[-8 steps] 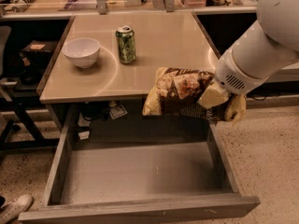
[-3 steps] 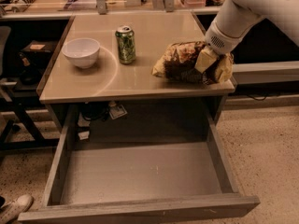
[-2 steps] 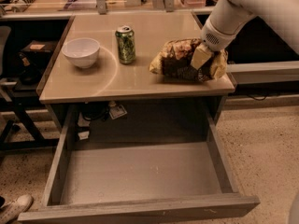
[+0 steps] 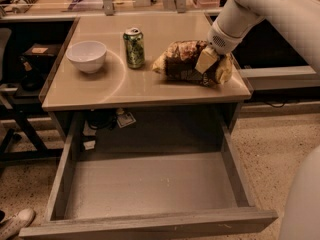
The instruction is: Pick brown chip bag from top drawer and place on counter
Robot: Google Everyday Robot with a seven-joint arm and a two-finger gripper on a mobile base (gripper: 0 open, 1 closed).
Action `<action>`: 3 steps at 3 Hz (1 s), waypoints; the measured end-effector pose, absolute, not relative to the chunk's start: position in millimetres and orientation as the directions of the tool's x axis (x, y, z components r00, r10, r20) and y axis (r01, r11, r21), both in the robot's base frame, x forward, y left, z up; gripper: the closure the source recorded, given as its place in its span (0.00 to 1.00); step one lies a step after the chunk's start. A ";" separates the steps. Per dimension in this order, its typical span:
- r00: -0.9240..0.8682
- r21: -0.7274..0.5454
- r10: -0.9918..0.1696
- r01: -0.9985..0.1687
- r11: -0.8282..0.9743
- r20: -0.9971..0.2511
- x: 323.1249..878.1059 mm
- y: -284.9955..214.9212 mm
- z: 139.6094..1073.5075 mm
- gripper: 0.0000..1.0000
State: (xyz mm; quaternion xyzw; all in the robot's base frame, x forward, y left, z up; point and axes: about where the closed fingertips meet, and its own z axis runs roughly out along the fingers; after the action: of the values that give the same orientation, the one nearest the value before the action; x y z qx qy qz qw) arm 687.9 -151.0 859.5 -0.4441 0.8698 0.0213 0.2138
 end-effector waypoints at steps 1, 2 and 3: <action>-0.514 -0.152 -0.763 -0.782 0.605 -0.391 688.0 -150.8 859.3 0.81; -0.514 -0.152 -0.763 -0.782 0.605 -0.391 688.0 -150.8 859.3 0.58; -0.514 -0.152 -0.763 -0.782 0.605 -0.391 688.0 -150.8 859.2 0.35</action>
Offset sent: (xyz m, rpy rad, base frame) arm 0.0001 0.0002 -0.0002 0.0007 0.0004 0.0002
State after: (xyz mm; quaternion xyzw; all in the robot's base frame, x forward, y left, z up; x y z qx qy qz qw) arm 688.0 -150.8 859.2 -0.4441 0.8698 0.0218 0.2137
